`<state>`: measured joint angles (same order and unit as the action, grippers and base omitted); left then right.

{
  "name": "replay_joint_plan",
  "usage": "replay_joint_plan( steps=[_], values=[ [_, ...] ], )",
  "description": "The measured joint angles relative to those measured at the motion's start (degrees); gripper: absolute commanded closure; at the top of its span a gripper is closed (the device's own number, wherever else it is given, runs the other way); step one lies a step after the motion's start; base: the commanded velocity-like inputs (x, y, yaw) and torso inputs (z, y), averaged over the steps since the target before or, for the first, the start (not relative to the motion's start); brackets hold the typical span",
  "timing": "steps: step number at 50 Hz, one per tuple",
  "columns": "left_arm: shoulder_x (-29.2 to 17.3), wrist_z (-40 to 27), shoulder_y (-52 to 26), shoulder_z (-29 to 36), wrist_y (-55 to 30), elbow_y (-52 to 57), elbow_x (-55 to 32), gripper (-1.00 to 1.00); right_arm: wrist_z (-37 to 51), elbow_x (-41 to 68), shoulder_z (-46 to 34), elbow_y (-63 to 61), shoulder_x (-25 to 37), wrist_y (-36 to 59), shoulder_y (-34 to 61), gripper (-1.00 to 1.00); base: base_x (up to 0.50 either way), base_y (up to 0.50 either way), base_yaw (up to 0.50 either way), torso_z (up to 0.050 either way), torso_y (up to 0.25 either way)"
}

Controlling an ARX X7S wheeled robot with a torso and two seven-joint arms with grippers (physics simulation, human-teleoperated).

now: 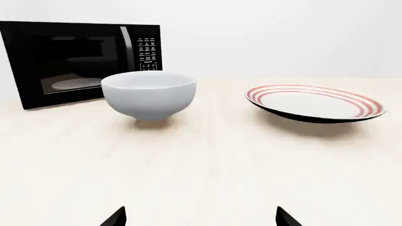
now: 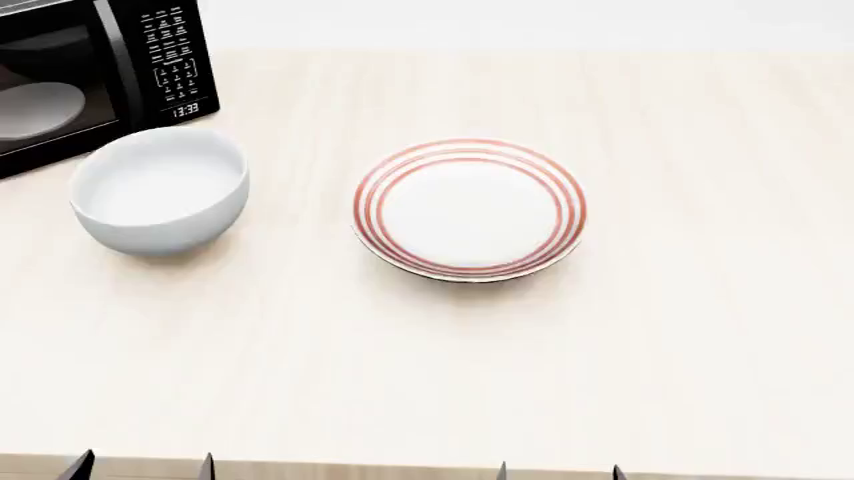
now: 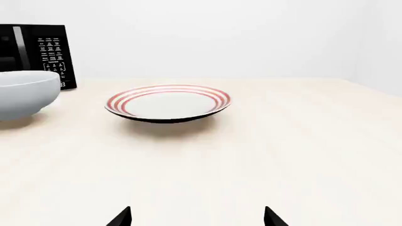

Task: Put the white bowl to the right of the plate.

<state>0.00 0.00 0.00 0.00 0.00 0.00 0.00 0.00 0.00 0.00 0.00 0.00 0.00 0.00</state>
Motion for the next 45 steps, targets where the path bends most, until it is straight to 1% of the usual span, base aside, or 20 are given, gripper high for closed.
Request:
replay_joint_plan(
  steps=[9, 14, 18, 23, 29, 36, 45],
  values=[
    [-1.1, -0.7, -0.2, 1.1, -2.1, 1.5, -1.1, -1.00, -0.3, 2.5, -1.0, -3.0, 1.2, 2.2, -0.5, -1.00, 0.00, 0.00, 0.00, 0.000, 0.000],
    [-2.1, -1.4, -0.9, 1.8, -7.3, 6.1, -1.6, -1.00, 0.0, 3.2, -1.8, -7.7, 2.4, 5.4, -1.0, -1.00, 0.00, 0.00, 0.00, 0.000, 0.000],
    [-3.1, -1.7, -2.0, 2.6, -15.0, 14.0, -1.9, -1.00, 0.8, 4.7, -1.2, -14.0, 3.2, 12.4, 0.9, -1.00, 0.00, 0.00, 0.00, 0.000, 0.000],
    [-4.2, -1.9, -4.3, 3.0, -24.6, 23.9, -2.7, -1.00, 2.3, 7.7, 0.5, -22.2, 4.1, 23.3, 5.4, -1.00, 0.00, 0.00, 0.00, 0.000, 0.000],
    [-5.4, -2.2, -7.2, 2.4, -33.2, 31.9, -3.6, -1.00, 4.0, 10.0, 1.7, -29.5, 4.9, 32.7, 9.8, -1.00, 0.06, 0.01, 0.00, 0.000, 0.000],
    [-6.5, -2.6, -9.3, 1.1, -39.0, 37.1, -4.6, -1.00, 5.2, 12.7, 3.7, -34.6, 5.6, 39.2, 12.9, -1.00, 0.37, 0.38, 0.00, 0.000, 0.000],
    [-7.3, -2.9, -10.5, 0.4, -42.3, 40.0, -5.5, -1.00, 6.4, 15.4, 6.0, -37.9, 6.1, 44.0, 15.4, -1.00, 0.39, 0.40, 0.00, 0.000, 0.000]
  ],
)
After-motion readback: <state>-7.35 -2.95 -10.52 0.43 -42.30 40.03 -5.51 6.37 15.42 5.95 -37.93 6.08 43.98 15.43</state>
